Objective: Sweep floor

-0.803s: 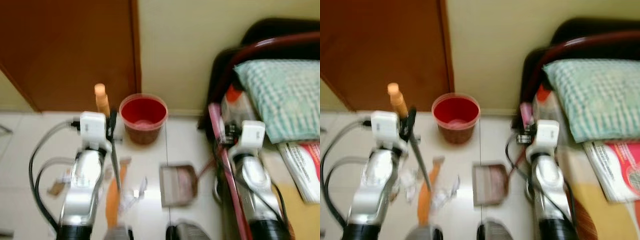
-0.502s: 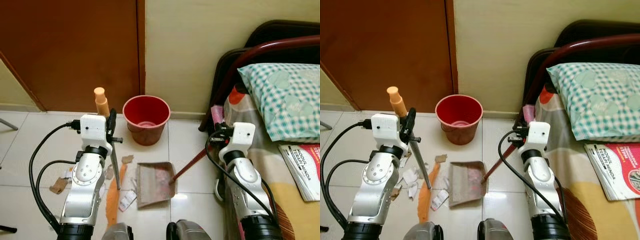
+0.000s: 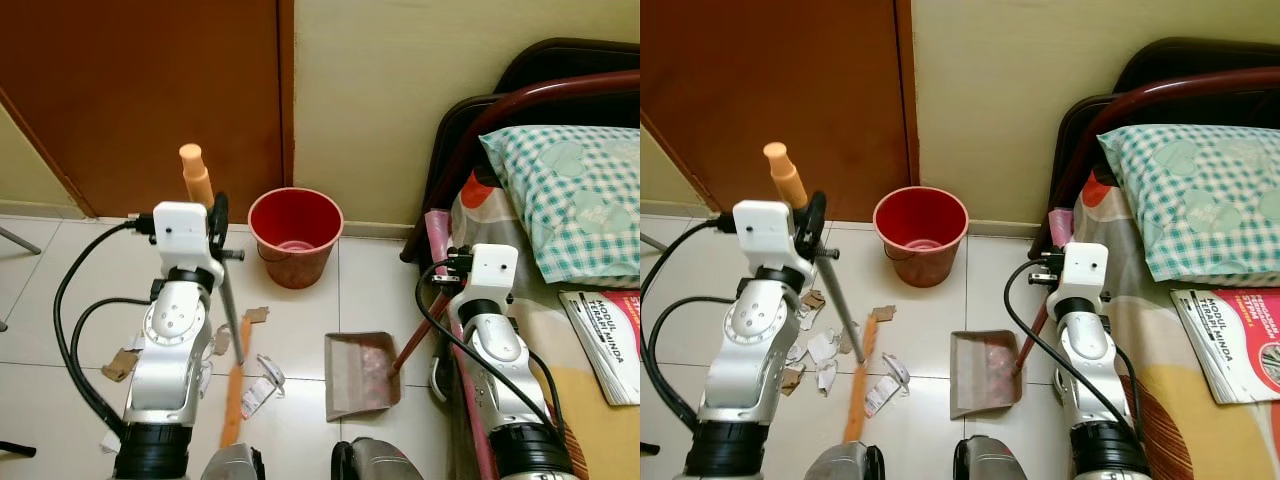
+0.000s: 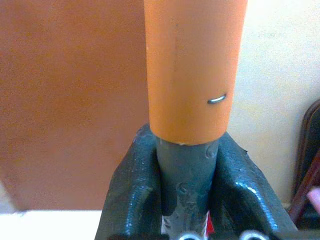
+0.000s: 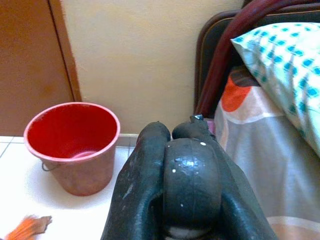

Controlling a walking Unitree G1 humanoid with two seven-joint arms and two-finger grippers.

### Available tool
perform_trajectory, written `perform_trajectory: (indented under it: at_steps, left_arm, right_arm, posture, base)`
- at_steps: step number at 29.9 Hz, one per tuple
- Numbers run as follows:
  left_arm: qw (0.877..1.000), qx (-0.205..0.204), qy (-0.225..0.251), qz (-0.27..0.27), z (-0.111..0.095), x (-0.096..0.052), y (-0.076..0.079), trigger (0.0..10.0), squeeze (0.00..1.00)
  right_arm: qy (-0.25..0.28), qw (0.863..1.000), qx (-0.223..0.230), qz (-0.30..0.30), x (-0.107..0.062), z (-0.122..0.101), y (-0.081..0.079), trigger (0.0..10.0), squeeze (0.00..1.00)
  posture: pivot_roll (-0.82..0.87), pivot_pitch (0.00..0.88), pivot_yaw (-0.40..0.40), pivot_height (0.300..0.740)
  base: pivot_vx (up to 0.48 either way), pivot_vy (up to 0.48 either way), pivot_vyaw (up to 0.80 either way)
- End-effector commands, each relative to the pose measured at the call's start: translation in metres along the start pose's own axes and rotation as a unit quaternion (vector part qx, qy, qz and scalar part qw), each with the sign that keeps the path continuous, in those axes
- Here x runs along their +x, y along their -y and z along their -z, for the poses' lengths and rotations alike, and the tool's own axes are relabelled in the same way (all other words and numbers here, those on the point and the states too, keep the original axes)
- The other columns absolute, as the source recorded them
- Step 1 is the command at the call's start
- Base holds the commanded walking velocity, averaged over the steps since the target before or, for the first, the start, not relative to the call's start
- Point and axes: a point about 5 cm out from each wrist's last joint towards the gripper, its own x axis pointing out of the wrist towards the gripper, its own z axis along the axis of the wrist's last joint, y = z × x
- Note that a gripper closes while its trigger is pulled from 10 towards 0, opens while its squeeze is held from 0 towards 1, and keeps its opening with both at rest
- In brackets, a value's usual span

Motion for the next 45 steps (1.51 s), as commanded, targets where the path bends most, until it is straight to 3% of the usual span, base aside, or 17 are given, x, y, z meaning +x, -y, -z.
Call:
perform_trajectory:
  at_steps: [1,7,13,16,18,22,24,28,30,32,36,39,45]
  left_arm:
    - [0.999,-0.013,0.044,0.025,-0.022,0.005,0.01,10.0,0.0]
    - [0.998,-0.034,0.021,0.05,-0.015,0.007,0.023,10.0,0.0]
    - [0.994,-0.084,-0.001,0.076,-0.014,0.008,0.04,10.0,0.0]
    - [0.985,-0.151,-0.002,0.077,-0.018,0.012,0.051,10.0,0.0]
    - [0.977,-0.195,0.022,0.085,-0.032,0.017,0.059,10.0,0.0]
    - [0.972,-0.214,0.039,0.086,-0.041,0.021,0.061,10.0,0.0]
    - [0.971,-0.224,0.047,0.071,-0.048,0.027,0.053,10.0,0.0]
    - [0.973,-0.217,0.056,0.062,-0.052,0.03,0.045,10.0,0.0]
    - [0.974,-0.208,0.072,0.05,-0.062,0.035,0.033,10.0,0.0]
    - [0.977,-0.185,0.097,0.041,-0.076,0.041,0.02,10.0,0.0]
    - [0.984,-0.13,0.114,0.029,-0.083,0.044,0.0,10.0,0.0]
    - [0.99,-0.101,0.095,0.012,-0.073,0.039,-0.017,10.0,0.0]
    - [0.996,-0.062,0.061,0.024,-0.052,0.022,-0.021,10.0,0.0]
  right_arm:
    - [0.015,1.0,-0.004,0.0,0.003,-0.006,-0.001,10.0,0.0]
    - [0.001,1.0,-0.015,0.007,0.006,-0.002,-0.003,10.0,0.0]
    - [-0.015,1.0,-0.001,0.019,0.01,0.001,-0.005,10.0,0.0]
    - [-0.019,1.0,-0.003,0.013,0.012,0.003,-0.007,10.0,0.0]
    - [-0.019,1.0,-0.004,0.013,0.013,0.003,-0.007,10.0,0.0]
    - [-0.019,1.0,-0.006,0.013,0.012,0.003,-0.007,10.0,0.0]
    - [-0.025,0.999,-0.012,0.015,0.012,0.005,-0.007,10.0,0.0]
    - [-0.033,0.999,-0.02,0.016,0.012,0.006,-0.007,10.0,0.0]
    - [-0.036,0.999,-0.036,0.014,0.013,0.007,-0.007,10.0,0.0]
    - [-0.039,0.997,-0.06,0.011,0.013,0.007,-0.008,10.0,0.0]
    - [-0.039,0.997,-0.059,0.007,0.013,0.007,-0.01,10.0,0.0]
    - [-0.042,0.998,-0.053,0.008,0.013,0.008,-0.009,10.0,0.0]
    - [-0.044,0.998,-0.037,0.021,0.012,0.009,-0.007,10.0,0.0]
  posture:
    - [-0.05,0.124,-0.047,0.74]
    - [-0.06,0.123,-0.043,0.74]
    - [-0.05,0.125,-0.043,0.74]
    - [-0.05,0.127,-0.046,0.74]
    - [-0.05,0.127,-0.046,0.74]
    - [-0.06,0.127,-0.045,0.74]
    - [-0.06,0.128,-0.044,0.74]
    - [-0.06,0.129,-0.042,0.74]
    - [-0.06,0.129,-0.042,0.74]
    - [-0.06,0.129,-0.042,0.74]
    - [-0.04,0.137,-0.038,0.74]
    - [-0.04,0.139,-0.036,0.74]
    - [-0.03,0.145,-0.038,0.74]
  base:
    - [0.0,0.0,0.0]
    - [0.0,0.0,0.0]
    - [0.0,0.0,0.0]
    - [0.0,0.0,0.0]
    - [0.0,0.0,0.0]
    - [0.0,0.0,0.0]
    - [0.0,0.0,0.0]
    - [0.0,0.0,0.0]
    - [0.0,0.0,0.0]
    - [0.0,0.0,0.0]
    - [0.0,0.0,0.0]
    - [0.0,0.0,0.0]
    - [0.0,0.0,0.0]
